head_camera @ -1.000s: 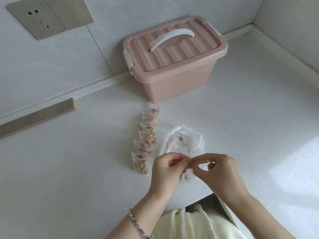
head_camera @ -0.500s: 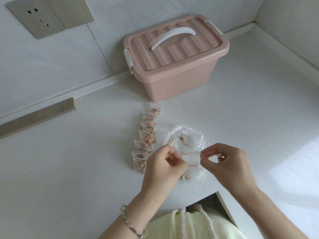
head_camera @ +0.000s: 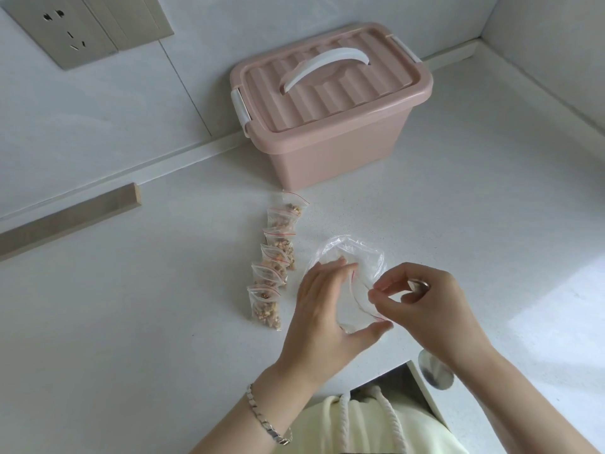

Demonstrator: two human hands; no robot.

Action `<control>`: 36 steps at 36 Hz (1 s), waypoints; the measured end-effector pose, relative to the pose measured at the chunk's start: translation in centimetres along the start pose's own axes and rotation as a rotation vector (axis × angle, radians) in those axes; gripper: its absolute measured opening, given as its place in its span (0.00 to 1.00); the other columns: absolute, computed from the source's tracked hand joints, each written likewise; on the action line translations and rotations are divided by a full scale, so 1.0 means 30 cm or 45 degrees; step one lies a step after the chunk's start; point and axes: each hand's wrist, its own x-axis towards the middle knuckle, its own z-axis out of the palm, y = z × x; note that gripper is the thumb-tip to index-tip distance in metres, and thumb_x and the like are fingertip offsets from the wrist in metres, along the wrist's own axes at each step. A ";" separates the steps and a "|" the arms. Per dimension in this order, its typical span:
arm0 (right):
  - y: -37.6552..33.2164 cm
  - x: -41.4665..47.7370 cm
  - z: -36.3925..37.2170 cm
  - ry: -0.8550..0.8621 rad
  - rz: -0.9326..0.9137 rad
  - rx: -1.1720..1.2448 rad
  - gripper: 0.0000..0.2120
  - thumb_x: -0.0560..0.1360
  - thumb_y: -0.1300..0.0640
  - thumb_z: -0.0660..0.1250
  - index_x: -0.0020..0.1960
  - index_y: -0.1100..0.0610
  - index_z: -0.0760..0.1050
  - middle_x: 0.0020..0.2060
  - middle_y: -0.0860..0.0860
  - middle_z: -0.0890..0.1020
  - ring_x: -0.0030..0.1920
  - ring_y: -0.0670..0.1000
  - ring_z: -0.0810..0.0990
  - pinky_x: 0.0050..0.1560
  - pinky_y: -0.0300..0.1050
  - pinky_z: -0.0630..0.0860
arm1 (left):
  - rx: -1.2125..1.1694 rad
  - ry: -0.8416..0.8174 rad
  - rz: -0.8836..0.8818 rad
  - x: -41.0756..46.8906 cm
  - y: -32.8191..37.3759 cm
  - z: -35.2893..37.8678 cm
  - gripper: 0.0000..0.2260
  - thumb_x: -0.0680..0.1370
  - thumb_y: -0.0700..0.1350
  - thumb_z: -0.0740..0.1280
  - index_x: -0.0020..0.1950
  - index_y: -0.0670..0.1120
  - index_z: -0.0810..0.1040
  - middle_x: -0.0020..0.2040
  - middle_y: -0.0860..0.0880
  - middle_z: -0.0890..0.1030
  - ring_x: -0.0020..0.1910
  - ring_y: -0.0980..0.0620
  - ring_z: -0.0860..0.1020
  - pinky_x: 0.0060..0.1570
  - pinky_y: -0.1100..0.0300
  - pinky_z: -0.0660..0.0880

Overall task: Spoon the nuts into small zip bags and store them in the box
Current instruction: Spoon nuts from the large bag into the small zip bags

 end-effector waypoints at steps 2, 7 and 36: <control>-0.001 0.001 -0.001 -0.001 -0.066 -0.113 0.11 0.67 0.65 0.72 0.32 0.52 0.77 0.28 0.42 0.80 0.21 0.40 0.68 0.26 0.26 0.63 | 0.000 0.024 0.024 -0.003 0.000 0.005 0.24 0.71 0.59 0.68 0.60 0.47 0.69 0.57 0.53 0.73 0.62 0.56 0.69 0.66 0.63 0.64; -0.007 -0.012 0.003 -0.008 -0.234 -0.415 0.15 0.68 0.67 0.70 0.34 0.47 0.79 0.38 0.42 0.80 0.30 0.34 0.73 0.32 0.27 0.66 | 0.171 0.038 0.062 0.003 -0.012 0.011 0.21 0.75 0.60 0.62 0.57 0.45 0.69 0.51 0.51 0.75 0.53 0.55 0.72 0.57 0.62 0.70; 0.044 0.012 0.027 -0.385 -0.201 -0.503 0.12 0.73 0.48 0.65 0.53 0.33 0.73 0.36 0.41 0.83 0.39 0.39 0.80 0.45 0.37 0.75 | 0.465 0.010 0.006 -0.007 -0.016 0.050 0.15 0.72 0.56 0.61 0.51 0.46 0.69 0.42 0.52 0.77 0.45 0.55 0.73 0.55 0.62 0.67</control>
